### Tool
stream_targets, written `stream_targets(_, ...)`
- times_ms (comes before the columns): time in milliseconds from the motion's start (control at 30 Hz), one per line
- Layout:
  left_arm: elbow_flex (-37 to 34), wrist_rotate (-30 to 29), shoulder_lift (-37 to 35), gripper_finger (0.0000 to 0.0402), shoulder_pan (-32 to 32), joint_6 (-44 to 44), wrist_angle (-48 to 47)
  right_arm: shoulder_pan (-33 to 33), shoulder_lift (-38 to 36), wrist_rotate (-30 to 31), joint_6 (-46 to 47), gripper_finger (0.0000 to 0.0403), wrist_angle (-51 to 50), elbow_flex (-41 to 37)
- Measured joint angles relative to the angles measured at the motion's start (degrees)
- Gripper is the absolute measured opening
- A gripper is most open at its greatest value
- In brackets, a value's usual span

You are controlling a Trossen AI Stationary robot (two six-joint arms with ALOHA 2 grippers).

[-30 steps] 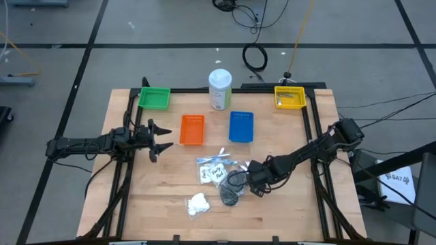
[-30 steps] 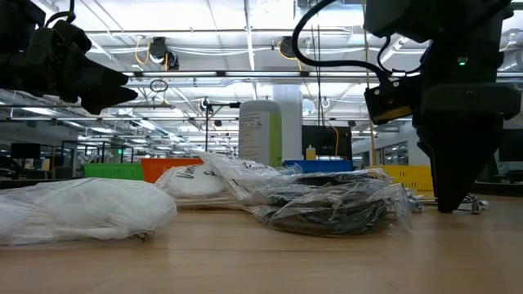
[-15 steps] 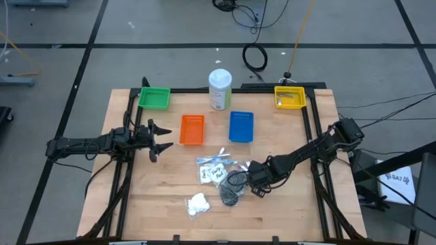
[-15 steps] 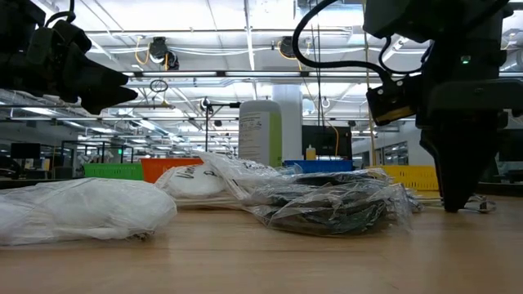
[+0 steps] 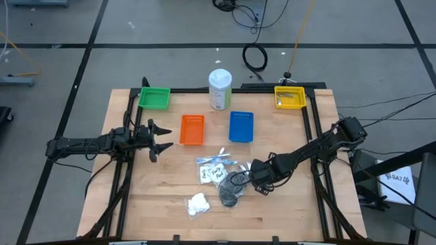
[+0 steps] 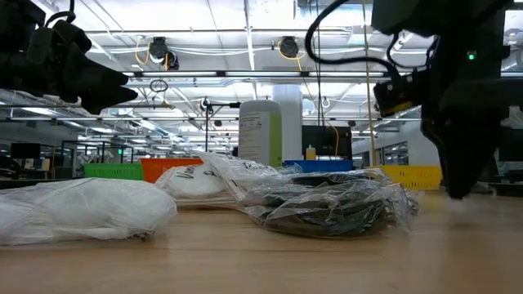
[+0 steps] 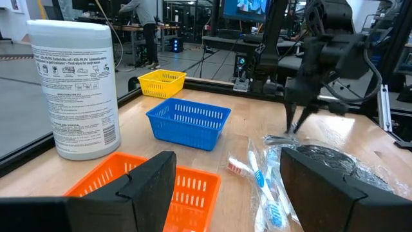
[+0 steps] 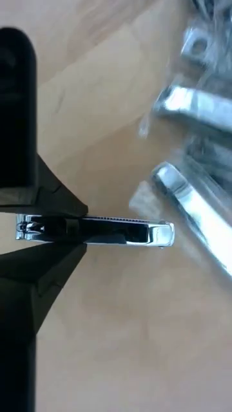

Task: Pick & Place Travel size toiletries
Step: Put the nail cutter into the yellow bin

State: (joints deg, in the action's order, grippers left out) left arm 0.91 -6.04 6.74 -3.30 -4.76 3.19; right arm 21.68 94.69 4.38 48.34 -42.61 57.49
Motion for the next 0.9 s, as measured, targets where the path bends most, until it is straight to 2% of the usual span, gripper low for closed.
stream_targets(233,0.0,0.0,0.0,0.0273,0.0,0.0,0.0,0.0,-9.0,2.1,0.2,0.0046,-1.8,0.1)
stream_targets(567,0.0,0.0,0.0,0.0274,0.0,0.0,0.0,-0.5,-22.3,15.6,-1.3,0.0049,-4.3,0.1)
stream_targets(733,0.0,0.0,0.0,0.0273,0.0,0.0,0.0,-4.4,-27.1,24.2,-2.9,0.0049,-7.0,0.2)
stream_targets(900,0.0,0.0,0.0,0.0274,0.0,0.0,0.0,-12.4,-30.1,30.3,-5.6,0.0049,-11.1,0.2)
